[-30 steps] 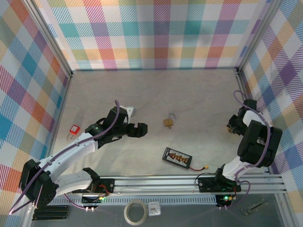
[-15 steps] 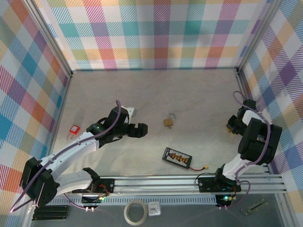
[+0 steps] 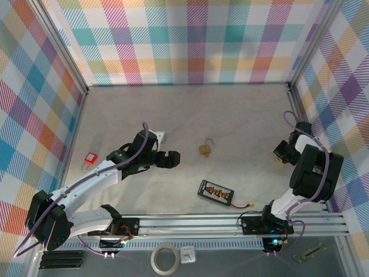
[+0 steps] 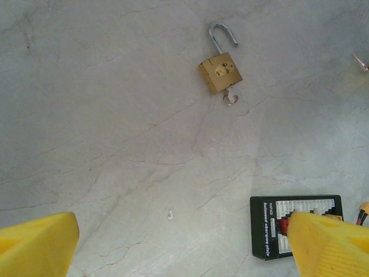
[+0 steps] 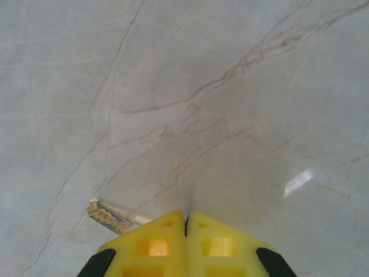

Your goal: Unlock with the key

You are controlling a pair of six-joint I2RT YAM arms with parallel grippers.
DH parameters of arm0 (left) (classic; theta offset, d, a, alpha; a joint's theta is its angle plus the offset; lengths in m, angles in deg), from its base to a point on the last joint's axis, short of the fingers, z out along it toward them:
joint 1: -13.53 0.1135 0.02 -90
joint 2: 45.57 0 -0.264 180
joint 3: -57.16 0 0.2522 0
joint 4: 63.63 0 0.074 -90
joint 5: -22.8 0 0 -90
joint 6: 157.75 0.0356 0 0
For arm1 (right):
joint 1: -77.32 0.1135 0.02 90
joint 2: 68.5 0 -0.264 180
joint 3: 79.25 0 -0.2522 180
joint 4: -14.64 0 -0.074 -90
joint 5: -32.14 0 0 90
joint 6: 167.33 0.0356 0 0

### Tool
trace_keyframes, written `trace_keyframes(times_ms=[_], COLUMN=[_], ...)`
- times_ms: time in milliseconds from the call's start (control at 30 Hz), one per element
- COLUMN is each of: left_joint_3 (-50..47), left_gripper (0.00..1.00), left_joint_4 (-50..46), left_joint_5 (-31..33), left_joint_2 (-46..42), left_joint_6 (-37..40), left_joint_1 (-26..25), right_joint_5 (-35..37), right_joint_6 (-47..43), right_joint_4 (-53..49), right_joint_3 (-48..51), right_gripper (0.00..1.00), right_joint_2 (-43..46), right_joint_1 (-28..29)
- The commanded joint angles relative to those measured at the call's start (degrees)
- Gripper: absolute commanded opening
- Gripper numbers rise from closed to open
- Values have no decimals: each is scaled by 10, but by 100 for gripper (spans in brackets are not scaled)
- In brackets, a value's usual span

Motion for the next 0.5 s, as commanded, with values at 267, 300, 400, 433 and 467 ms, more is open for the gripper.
trace_keyframes(times_ms=[267,300,400,433,467], left_joint_3=[-27,-31,-32,-30,-29], left_gripper=[90,90,87,87,87], left_joint_4=[177,203,283,304,325], left_joint_5=[-100,-110,-136,-139,-140], left_joint_2=[15,20,41,48,52], left_joint_6=[-168,-193,-267,-288,-308], left_joint_1=[4,3,-2,-7,-12], right_joint_5=[-118,-126,-141,-160,-182], right_joint_6=[20,24,43,53,63], right_joint_4=[-59,-63,-80,-79,-75], right_joint_3=[13,12,9,12,15], right_gripper=[0,0,0,0,0], right_joint_2=[197,212,264,281,297], right_joint_1=[82,94,122,127,131])
